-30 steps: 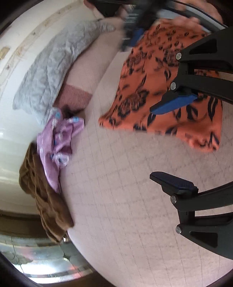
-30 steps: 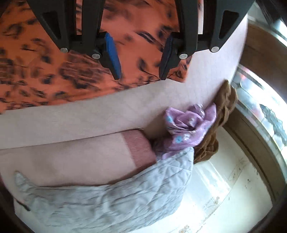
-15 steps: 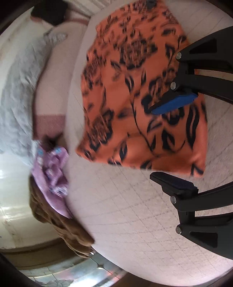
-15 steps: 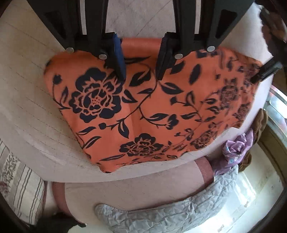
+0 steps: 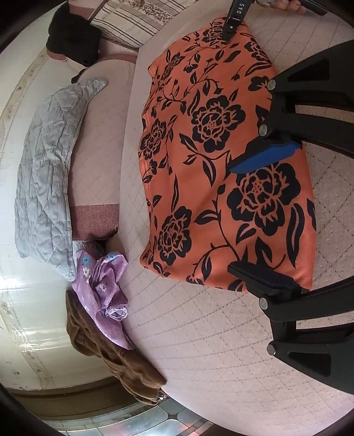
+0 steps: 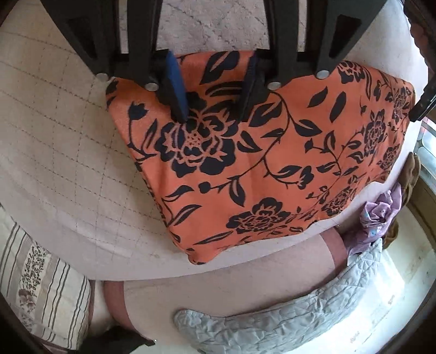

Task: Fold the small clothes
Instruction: 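Smooth the folded dress flat with both grippers, then grasp the folded dress edge with both grippers and lift it to fold again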

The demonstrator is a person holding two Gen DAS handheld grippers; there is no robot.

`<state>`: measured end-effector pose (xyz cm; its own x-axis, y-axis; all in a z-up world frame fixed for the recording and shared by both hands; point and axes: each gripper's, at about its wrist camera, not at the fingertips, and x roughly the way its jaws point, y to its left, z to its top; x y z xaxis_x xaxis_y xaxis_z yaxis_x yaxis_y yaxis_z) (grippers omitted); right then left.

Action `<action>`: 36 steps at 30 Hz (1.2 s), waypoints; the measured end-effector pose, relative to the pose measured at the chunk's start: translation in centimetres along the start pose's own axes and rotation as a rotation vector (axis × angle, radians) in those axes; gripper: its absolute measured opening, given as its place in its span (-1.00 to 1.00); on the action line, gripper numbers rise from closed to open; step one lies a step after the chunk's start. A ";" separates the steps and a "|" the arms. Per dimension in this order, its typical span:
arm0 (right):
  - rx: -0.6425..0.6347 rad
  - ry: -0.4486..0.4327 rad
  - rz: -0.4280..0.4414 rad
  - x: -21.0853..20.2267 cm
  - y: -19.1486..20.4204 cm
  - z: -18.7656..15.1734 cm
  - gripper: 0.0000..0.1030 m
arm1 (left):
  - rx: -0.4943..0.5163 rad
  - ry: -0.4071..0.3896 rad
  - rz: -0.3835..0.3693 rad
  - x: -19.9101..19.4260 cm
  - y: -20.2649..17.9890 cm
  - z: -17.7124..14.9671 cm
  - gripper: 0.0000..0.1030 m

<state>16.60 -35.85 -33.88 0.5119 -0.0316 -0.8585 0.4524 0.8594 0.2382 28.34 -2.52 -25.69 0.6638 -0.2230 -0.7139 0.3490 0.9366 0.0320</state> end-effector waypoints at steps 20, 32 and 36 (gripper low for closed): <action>-0.016 -0.091 0.067 -2.2 4.3 3.6 0.00 | -0.030 -0.008 0.043 -0.2 0.7 0.1 0.31; -0.012 0.048 0.054 5.1 7.8 5.5 0.01 | -0.057 0.091 0.077 2.3 2.0 -0.2 0.31; 0.044 0.050 0.129 2.7 6.1 4.8 0.01 | -0.075 0.174 0.102 4.0 2.6 -0.8 0.43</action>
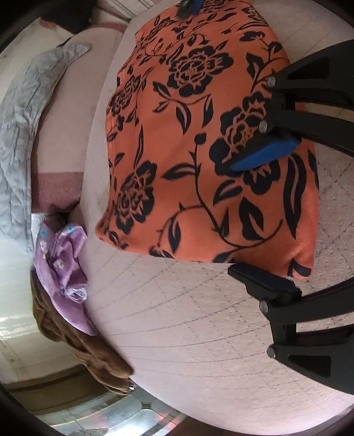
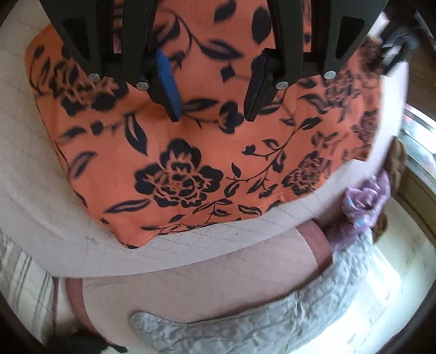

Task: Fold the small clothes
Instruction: 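Grasp the folded dress edge with both grippers and lift it to fold again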

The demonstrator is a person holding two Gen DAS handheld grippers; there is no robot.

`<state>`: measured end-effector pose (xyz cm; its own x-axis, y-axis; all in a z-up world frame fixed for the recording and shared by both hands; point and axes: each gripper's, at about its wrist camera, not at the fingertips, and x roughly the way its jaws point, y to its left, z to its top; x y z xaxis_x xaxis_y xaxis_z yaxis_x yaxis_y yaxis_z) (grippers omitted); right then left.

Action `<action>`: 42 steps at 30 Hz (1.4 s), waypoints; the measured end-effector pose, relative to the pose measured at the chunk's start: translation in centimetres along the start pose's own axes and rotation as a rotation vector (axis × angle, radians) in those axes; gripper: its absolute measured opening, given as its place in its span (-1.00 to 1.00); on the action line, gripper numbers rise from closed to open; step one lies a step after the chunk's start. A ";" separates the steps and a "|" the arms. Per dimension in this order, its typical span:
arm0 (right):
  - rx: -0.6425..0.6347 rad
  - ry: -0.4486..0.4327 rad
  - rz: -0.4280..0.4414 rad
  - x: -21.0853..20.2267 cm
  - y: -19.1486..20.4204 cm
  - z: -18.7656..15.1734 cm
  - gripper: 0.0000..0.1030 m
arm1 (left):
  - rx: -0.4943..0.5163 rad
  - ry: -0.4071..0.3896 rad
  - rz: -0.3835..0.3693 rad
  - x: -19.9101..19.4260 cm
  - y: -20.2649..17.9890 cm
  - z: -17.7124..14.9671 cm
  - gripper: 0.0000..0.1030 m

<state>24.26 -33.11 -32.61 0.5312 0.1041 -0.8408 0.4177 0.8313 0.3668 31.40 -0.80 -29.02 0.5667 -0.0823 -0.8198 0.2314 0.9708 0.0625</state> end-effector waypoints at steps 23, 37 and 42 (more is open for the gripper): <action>0.547 -0.009 0.291 -5.7 -14.4 -8.3 0.35 | -0.384 0.098 -0.272 -1.2 1.6 -3.4 0.56; 0.612 -0.141 0.261 -0.8 -14.3 -4.0 -0.51 | -0.562 0.013 -0.355 1.1 4.5 -1.6 -0.48; 0.572 -0.183 0.223 -3.1 -13.7 -4.2 -0.62 | -0.516 -0.046 -0.367 -1.1 4.3 -1.7 -0.57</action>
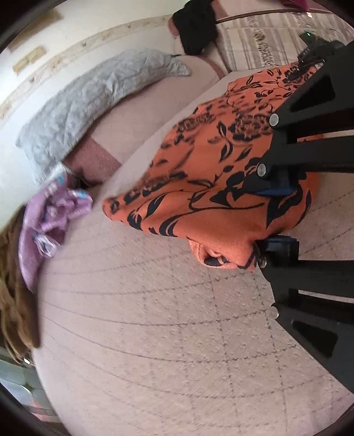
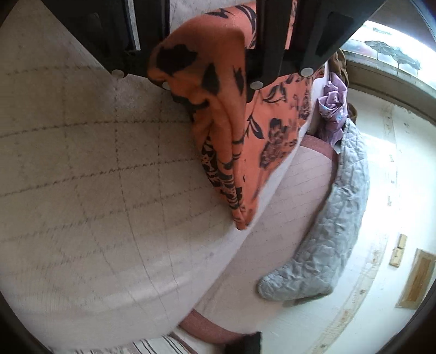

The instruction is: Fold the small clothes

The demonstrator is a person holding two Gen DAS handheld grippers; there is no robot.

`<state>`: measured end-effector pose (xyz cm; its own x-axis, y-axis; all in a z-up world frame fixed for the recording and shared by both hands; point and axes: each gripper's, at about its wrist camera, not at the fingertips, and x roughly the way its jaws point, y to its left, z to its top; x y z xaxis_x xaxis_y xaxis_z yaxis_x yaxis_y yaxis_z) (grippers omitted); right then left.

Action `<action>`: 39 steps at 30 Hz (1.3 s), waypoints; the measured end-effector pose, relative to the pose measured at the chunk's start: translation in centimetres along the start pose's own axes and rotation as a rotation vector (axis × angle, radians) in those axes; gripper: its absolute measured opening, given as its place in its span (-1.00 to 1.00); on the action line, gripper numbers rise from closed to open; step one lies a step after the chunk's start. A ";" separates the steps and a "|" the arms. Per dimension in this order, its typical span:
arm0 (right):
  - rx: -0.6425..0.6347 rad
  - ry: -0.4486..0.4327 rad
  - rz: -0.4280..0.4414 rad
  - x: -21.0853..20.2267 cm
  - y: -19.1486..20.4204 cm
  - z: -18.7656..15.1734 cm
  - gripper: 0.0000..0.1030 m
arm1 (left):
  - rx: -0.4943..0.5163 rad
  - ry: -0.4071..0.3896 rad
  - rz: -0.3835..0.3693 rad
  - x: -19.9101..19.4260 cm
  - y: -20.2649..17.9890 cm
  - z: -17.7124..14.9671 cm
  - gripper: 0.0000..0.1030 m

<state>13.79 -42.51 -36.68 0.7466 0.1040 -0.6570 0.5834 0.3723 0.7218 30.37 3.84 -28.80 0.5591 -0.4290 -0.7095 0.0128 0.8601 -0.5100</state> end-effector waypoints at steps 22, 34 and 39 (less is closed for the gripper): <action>-0.034 -0.001 -0.182 -19.4 -6.0 -6.0 0.18 | 0.196 -0.032 0.227 -16.8 2.3 -10.6 -0.10; -0.395 0.175 -0.141 -7.8 5.0 -5.2 -0.28 | 0.482 -0.018 0.436 -5.8 -4.3 -4.5 0.11; -0.361 0.324 -0.108 -0.9 5.7 -6.1 -0.27 | 0.443 0.020 0.496 -2.5 -1.5 -5.5 0.18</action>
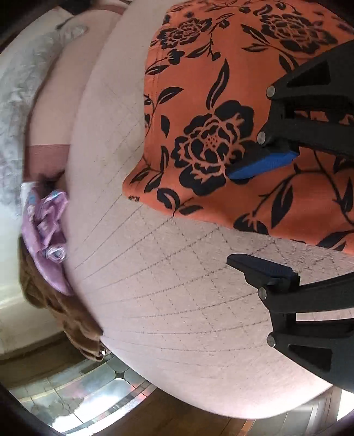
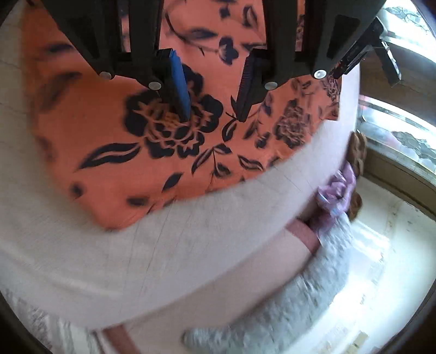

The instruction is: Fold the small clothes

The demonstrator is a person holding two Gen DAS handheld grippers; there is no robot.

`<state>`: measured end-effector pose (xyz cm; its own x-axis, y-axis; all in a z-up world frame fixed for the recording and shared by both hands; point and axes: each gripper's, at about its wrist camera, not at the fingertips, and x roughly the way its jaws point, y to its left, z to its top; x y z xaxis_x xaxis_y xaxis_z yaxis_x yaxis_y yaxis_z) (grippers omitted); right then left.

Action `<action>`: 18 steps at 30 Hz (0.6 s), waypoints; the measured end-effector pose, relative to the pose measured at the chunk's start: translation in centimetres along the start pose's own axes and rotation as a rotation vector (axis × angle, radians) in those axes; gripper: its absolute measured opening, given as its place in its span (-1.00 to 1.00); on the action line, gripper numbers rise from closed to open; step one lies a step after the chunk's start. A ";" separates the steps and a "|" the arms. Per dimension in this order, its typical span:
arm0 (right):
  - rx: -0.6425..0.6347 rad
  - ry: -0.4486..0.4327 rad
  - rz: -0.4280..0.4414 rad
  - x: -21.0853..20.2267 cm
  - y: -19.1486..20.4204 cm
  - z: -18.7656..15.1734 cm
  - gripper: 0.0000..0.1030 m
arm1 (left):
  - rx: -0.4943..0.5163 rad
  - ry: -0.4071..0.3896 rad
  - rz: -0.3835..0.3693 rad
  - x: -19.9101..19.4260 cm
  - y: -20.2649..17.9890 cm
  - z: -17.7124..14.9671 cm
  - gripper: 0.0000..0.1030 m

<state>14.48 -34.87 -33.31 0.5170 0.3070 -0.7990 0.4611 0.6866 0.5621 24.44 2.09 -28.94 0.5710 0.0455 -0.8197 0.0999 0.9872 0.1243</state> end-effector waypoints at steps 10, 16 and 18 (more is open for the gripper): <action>0.079 0.002 0.128 -5.6 -2.3 -2.1 -0.24 | 0.033 -0.068 -0.034 -5.9 1.0 -3.1 0.23; 0.208 -0.011 0.259 -12.8 -4.8 -8.9 0.21 | 0.165 -0.108 -0.094 -8.9 -2.1 -6.5 0.23; 0.278 0.012 0.279 -13.9 -6.2 -11.3 0.21 | 0.155 -0.086 -0.093 -8.1 -2.1 -7.2 0.23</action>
<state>-3.70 -35.95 -28.06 0.6424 0.4651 -0.6091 0.4830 0.3715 0.7929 13.75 0.75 -26.58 0.6206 -0.0642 -0.7815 0.2755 0.9510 0.1406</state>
